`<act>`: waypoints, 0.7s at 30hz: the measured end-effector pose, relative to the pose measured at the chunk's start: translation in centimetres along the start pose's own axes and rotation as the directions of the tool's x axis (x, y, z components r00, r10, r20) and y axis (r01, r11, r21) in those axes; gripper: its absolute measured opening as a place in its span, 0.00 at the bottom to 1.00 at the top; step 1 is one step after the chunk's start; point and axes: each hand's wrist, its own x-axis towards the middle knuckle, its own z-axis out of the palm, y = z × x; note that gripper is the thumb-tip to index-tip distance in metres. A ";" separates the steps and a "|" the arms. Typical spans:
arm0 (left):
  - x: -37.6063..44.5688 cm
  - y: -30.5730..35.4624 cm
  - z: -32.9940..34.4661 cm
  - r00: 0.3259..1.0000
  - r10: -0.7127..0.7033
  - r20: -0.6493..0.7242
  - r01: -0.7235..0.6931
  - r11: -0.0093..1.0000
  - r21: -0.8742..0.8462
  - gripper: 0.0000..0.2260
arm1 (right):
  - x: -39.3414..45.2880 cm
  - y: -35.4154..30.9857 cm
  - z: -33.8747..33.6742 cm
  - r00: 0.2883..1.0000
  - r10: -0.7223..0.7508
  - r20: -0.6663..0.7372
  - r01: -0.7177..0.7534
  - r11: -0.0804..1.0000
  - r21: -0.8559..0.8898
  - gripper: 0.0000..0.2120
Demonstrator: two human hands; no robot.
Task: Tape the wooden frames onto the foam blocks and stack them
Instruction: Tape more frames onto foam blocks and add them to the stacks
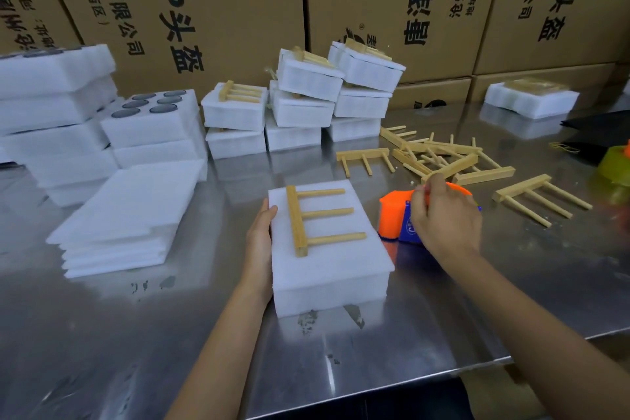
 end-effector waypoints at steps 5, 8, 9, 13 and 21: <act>-0.4 0.7 -0.1 1.000 0.024 -0.001 -0.024 1.000 0.000 0.15 | 0.2 0.1 -0.5 0.989 0.005 0.151 0.020 0.987 -0.158 0.23; -0.1 2.3 -0.5 0.988 0.123 -0.088 -0.117 0.991 0.071 0.12 | 1.5 0.7 -1.5 0.974 -0.090 0.207 0.148 0.948 -0.282 0.17; 0.0 3.1 -0.5 0.977 0.177 -0.116 -0.158 0.975 0.158 0.11 | 2.4 0.9 -1.8 0.986 -0.069 0.154 0.103 0.969 -0.226 0.16; -0.8 6.3 1.7 0.903 0.431 -0.012 -0.365 0.779 0.509 0.12 | 5.7 -0.1 -2.8 0.995 0.066 -0.072 -0.061 0.995 0.076 0.20; -3.9 5.8 10.2 0.940 0.042 0.338 -0.205 0.863 0.462 0.15 | 6.0 -5.3 -5.9 0.973 -0.136 -0.187 0.180 0.952 0.246 0.18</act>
